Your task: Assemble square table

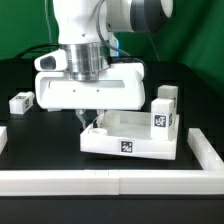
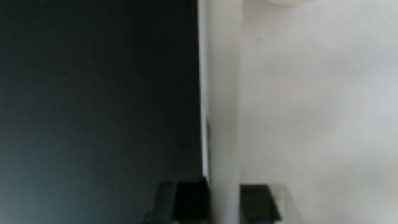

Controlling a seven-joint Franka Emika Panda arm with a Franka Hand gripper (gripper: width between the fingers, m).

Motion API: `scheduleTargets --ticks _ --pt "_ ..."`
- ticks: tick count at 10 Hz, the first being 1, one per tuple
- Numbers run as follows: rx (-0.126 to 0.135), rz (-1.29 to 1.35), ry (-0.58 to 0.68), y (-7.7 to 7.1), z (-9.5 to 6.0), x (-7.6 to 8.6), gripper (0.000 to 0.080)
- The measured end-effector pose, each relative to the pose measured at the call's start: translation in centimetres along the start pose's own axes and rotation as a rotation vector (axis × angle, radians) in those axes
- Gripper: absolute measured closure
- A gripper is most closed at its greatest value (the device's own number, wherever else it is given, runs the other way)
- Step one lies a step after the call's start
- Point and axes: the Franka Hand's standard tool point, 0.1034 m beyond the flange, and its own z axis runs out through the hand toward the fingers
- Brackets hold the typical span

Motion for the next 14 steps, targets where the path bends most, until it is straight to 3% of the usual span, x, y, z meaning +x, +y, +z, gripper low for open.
scheduleTargets --ticks 2,5,6,10,11,12,13,14 --pt "-0.014 -0.178 -0.01 0.1 0.0 0.2 0.0737" --pt "-0.048 -0.728 -0.05 -0.9 -0.4 4.4 0.0738" --pt "-0.044 -0.824 -0.076 -1.7 -0.1 4.4 0.0738" --pt "-0.058 -1.068 -0.091 -0.7 0.0 4.4 0.0738" --pt "-0.055 -1.245 -0.117 -0.8 -0.2 5.2 0.0738" --pt "-0.044 -1.384 -0.147 -2.0 -0.2 7.0 0.0738" --pt "-0.04 -1.507 -0.142 -4.1 -0.1 8.6 0.0738" --pt "-0.039 -1.57 -0.126 -5.9 0.2 8.6 0.0738"
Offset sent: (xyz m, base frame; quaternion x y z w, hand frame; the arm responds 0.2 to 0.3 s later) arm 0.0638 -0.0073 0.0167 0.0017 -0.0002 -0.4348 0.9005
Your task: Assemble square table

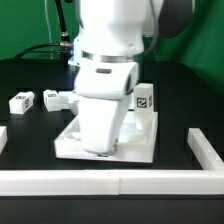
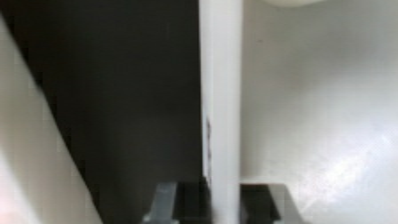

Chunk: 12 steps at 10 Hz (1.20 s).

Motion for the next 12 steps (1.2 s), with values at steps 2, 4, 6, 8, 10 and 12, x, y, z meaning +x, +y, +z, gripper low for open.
scheduleTargets --ticks 2,4,6,8,10,12 --pt "0.004 -0.086 -0.014 0.0 0.3 -1.4 0.0738" --pt "0.0 -0.094 -0.018 0.0 0.4 -1.1 0.0738" --pt "-0.045 -0.164 -0.003 0.8 0.2 1.7 0.0738" --pt "-0.073 -0.219 0.026 2.8 0.1 4.7 0.0739" --pt "-0.078 -0.226 0.028 3.5 0.3 7.2 0.0739" --pt "-0.076 -0.193 0.029 3.2 0.2 8.2 0.0739"
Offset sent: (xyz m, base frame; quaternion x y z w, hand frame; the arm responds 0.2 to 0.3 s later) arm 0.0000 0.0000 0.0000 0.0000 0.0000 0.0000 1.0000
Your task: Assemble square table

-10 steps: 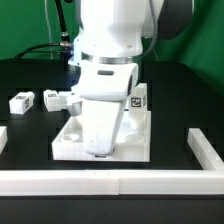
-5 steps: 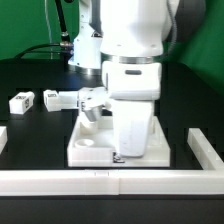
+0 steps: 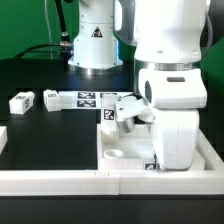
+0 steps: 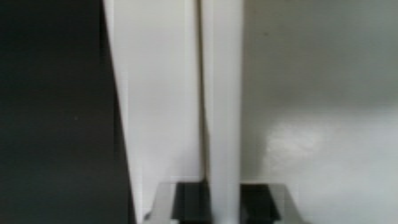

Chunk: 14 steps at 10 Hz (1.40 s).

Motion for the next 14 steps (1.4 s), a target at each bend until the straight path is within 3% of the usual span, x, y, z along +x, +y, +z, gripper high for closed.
scheduleTargets --ticks 2,5,7,8,9,10,11,14 --pt "0.0 0.031 0.005 -0.2 0.1 1.3 0.0739" --pt "-0.013 0.027 -0.004 -0.2 0.1 1.1 0.0739" --pt "0.001 0.028 -0.006 -0.5 0.1 1.1 0.0732" --pt "0.025 0.027 -0.01 -1.0 0.0 1.1 0.0553" --pt "0.048 0.026 -0.014 -1.5 0.0 1.2 0.0553" --pt "0.057 0.026 -0.015 -1.6 -0.1 1.2 0.0356" --pt "0.056 0.027 -0.015 -1.6 -0.1 1.1 0.0222" --pt "0.056 0.028 -0.015 -1.5 -0.1 1.0 0.0163"
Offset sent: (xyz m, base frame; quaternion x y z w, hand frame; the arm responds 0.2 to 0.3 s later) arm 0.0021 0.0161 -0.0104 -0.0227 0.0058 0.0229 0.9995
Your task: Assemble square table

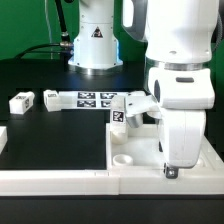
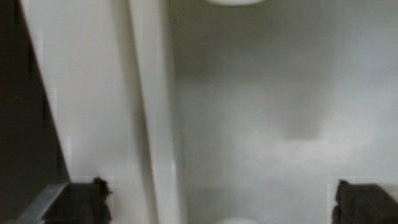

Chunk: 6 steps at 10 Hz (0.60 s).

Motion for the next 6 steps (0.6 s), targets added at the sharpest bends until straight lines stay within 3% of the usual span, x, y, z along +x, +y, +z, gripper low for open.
scheduleTargets --ticks 3,4,5,6 --pt "-0.001 0.002 0.0 0.1 -0.1 -0.2 0.015" --pt "-0.013 0.01 -0.005 0.4 -1.4 -1.3 0.015" --pt "-0.012 0.017 -0.014 -0.5 -3.8 -3.5 0.015" --pt "0.012 0.032 -0.025 -1.8 -5.5 -5.8 0.015"
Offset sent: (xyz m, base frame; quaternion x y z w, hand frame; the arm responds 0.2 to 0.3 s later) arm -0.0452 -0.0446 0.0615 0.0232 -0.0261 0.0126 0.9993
